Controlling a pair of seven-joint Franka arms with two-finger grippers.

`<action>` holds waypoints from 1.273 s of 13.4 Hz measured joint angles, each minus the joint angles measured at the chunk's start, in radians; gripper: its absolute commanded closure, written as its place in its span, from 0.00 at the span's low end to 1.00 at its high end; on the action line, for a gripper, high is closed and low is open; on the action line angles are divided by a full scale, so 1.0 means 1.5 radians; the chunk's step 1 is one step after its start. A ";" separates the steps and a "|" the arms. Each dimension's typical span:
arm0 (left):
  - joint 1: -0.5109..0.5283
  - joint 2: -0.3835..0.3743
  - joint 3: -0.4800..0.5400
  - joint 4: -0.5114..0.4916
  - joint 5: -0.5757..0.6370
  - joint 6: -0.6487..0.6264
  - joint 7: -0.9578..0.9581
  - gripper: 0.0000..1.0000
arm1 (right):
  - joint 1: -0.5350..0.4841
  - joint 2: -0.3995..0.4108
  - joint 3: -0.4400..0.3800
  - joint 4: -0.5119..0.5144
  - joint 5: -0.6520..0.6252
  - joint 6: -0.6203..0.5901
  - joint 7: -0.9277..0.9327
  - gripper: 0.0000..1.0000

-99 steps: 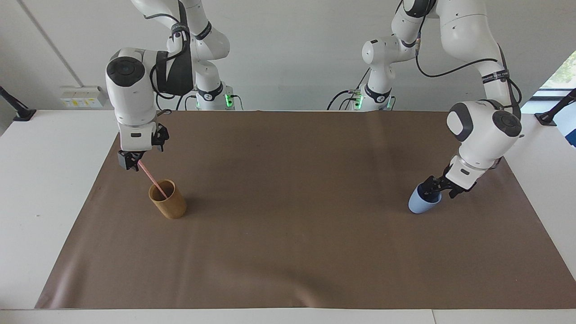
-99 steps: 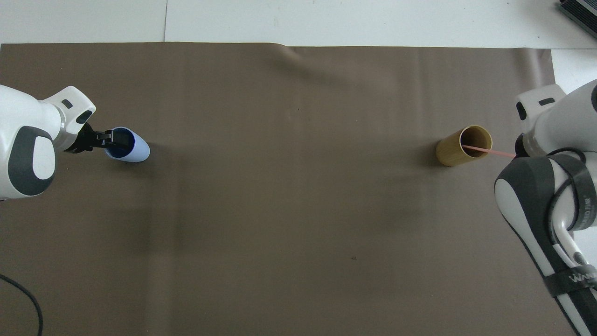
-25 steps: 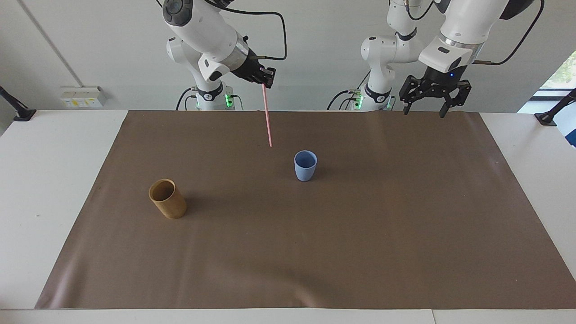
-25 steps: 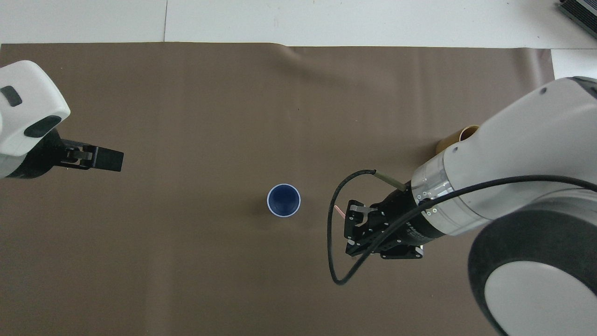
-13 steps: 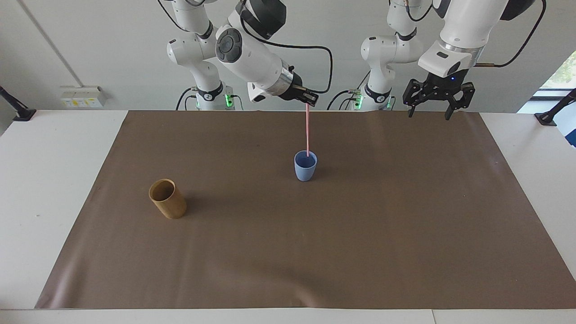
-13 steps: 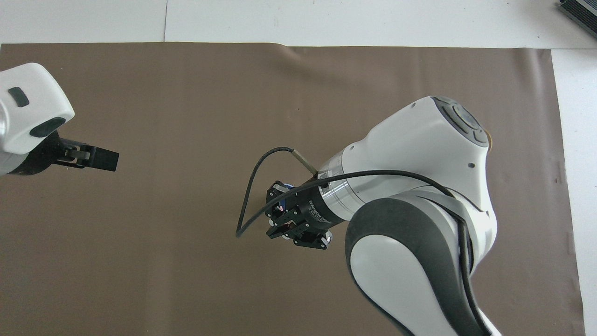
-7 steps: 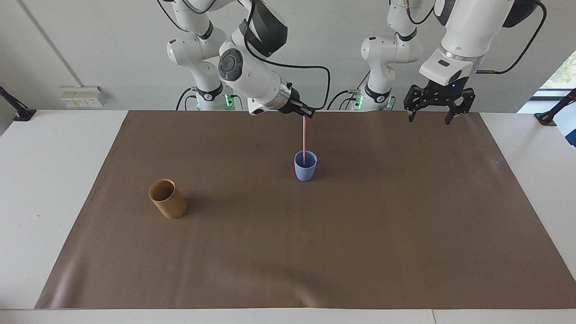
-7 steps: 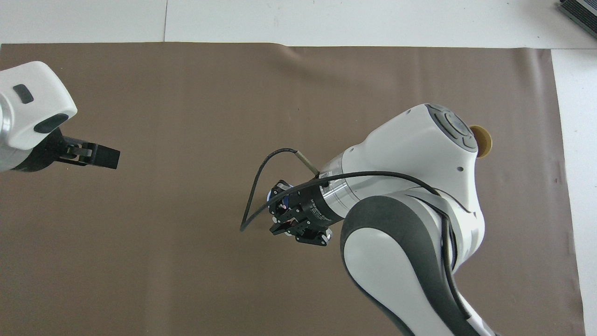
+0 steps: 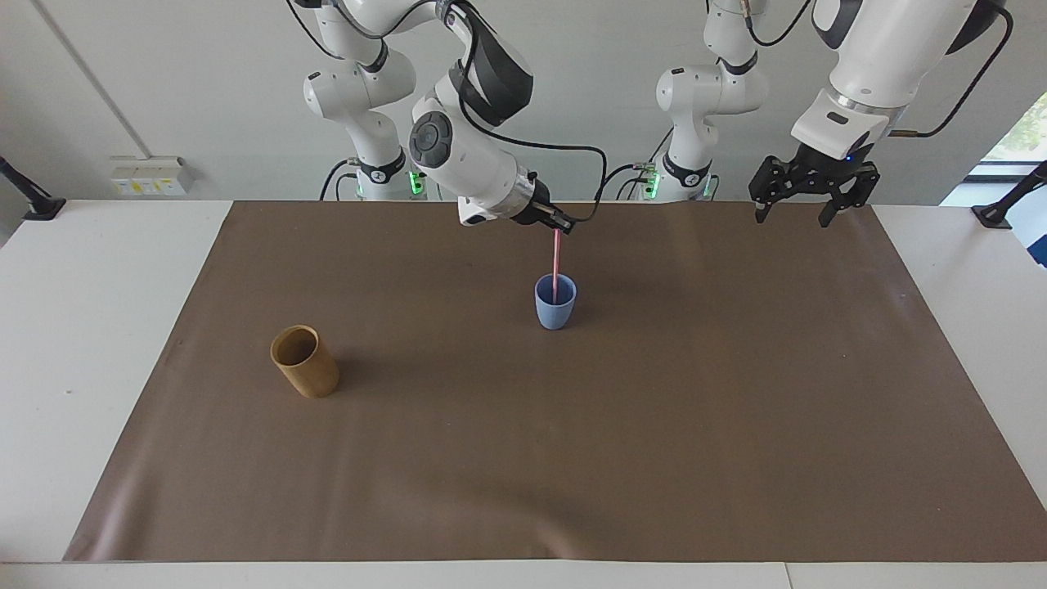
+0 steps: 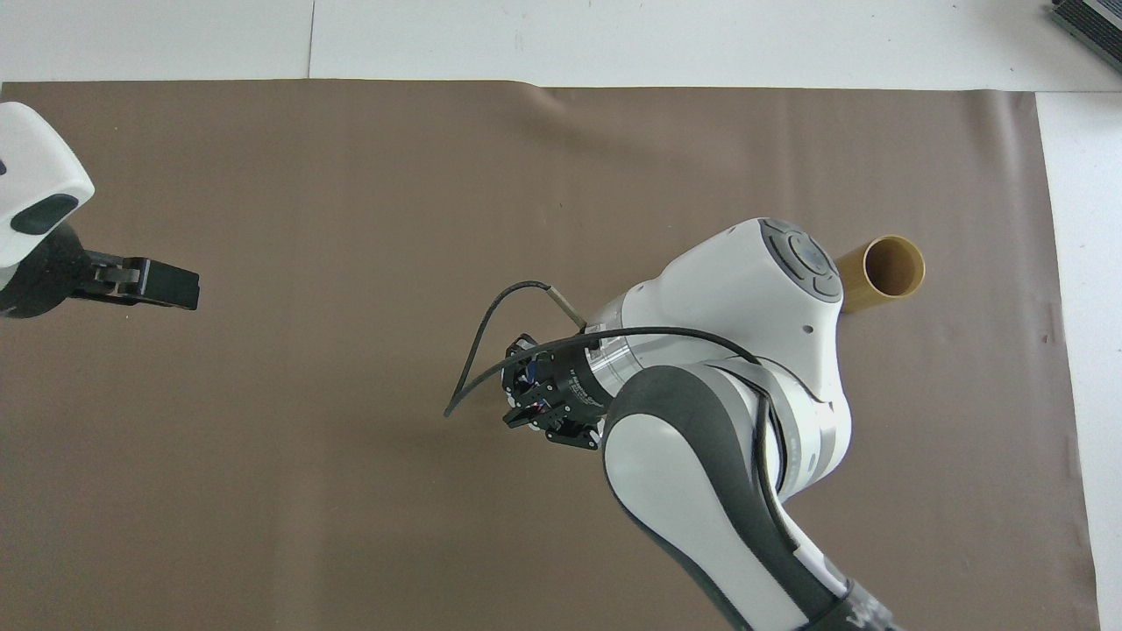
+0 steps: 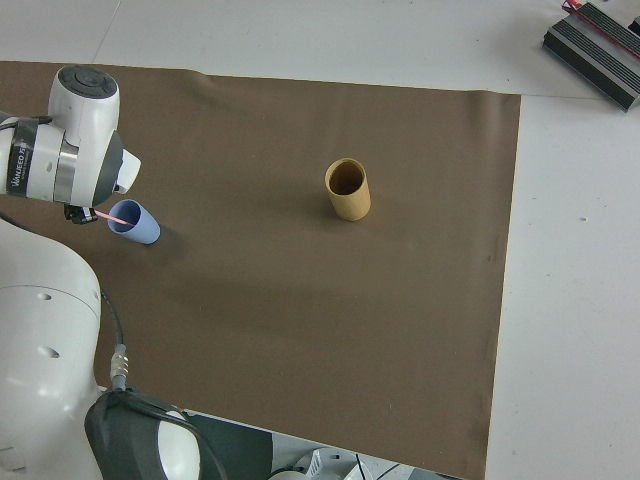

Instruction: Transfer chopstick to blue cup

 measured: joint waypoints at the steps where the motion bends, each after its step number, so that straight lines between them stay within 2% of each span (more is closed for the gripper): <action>1: 0.000 0.000 0.000 0.000 0.000 -0.001 -0.001 0.00 | 0.002 0.003 0.000 -0.001 0.000 0.002 0.000 0.00; 5: 0.000 0.000 -0.002 0.000 0.000 -0.005 -0.003 0.00 | 0.002 0.005 0.000 0.001 -0.004 0.003 -0.007 0.00; 7: 0.000 -0.001 -0.005 0.000 0.002 -0.005 -0.003 0.00 | 0.002 0.004 -0.002 0.008 -0.035 0.003 -0.011 0.00; 11: 0.000 -0.002 -0.009 0.000 0.005 -0.005 -0.003 0.00 | 0.001 -0.020 -0.003 0.032 -0.220 0.003 -0.051 0.00; 15: 0.000 -0.002 -0.009 0.000 0.005 -0.005 -0.003 0.00 | -0.014 -0.030 -0.013 0.042 -0.399 0.003 -0.214 0.00; 17: 0.000 -0.002 -0.008 0.000 0.005 -0.005 -0.003 0.00 | -0.039 -0.035 -0.016 0.049 -0.448 0.001 -0.284 0.00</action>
